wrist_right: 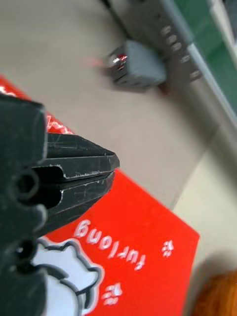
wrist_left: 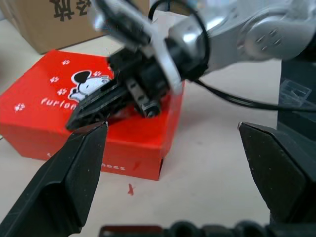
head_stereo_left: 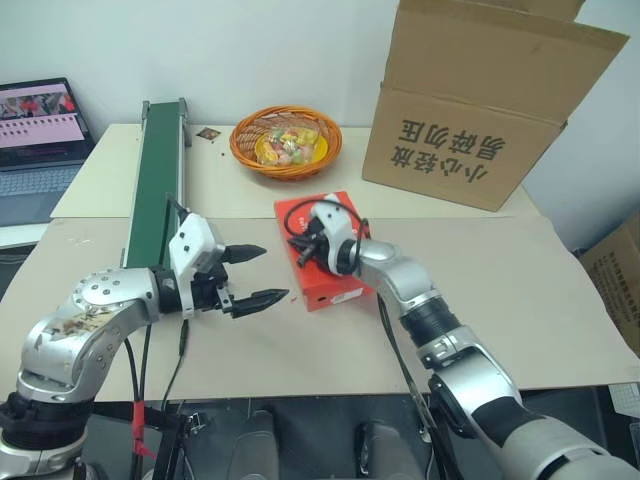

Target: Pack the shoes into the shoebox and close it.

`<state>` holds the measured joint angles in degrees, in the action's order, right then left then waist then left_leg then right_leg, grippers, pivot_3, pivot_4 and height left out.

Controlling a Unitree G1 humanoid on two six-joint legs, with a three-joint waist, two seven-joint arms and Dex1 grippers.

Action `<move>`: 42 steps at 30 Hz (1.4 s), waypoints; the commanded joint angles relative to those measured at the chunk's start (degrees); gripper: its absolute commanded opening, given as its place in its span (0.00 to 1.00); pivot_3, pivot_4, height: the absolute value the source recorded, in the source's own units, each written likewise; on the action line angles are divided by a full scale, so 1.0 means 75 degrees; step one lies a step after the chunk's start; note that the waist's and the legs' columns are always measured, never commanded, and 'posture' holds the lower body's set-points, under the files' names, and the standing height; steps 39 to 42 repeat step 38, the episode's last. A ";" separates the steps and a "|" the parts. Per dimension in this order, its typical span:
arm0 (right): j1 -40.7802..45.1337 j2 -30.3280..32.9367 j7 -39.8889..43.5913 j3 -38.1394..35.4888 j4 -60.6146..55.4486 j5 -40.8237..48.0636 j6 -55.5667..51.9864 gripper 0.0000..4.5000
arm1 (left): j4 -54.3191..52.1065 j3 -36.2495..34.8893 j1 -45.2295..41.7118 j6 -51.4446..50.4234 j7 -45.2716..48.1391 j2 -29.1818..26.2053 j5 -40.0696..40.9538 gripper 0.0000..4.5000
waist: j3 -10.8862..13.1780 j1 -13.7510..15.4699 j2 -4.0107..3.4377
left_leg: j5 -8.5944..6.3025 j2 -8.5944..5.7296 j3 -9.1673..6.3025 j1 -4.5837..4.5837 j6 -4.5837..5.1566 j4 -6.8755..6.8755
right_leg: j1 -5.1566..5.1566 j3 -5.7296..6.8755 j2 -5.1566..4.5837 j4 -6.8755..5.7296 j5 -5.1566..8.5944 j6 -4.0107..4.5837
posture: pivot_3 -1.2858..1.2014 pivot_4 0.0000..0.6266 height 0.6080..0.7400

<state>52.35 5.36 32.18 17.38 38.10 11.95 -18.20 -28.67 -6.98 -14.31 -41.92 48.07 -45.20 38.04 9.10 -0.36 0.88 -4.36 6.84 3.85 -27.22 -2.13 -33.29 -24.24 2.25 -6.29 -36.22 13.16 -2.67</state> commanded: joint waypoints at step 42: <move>-0.3367 0.2554 -0.1700 -0.3032 -0.4048 -0.0347 -0.0373 0.01 | 0.0263 -0.2196 0.0803 0.1329 -0.5524 0.2818 -0.2264 1.00 | -0.0001 0.0099 0.0006 | -0.0003 -0.0003 0.0007 -0.0021 -0.0006 -0.0037 | 0.0005 -0.0012 -0.0004 0.0021 -0.0016 -0.0020 | 0.52 0.24 0.91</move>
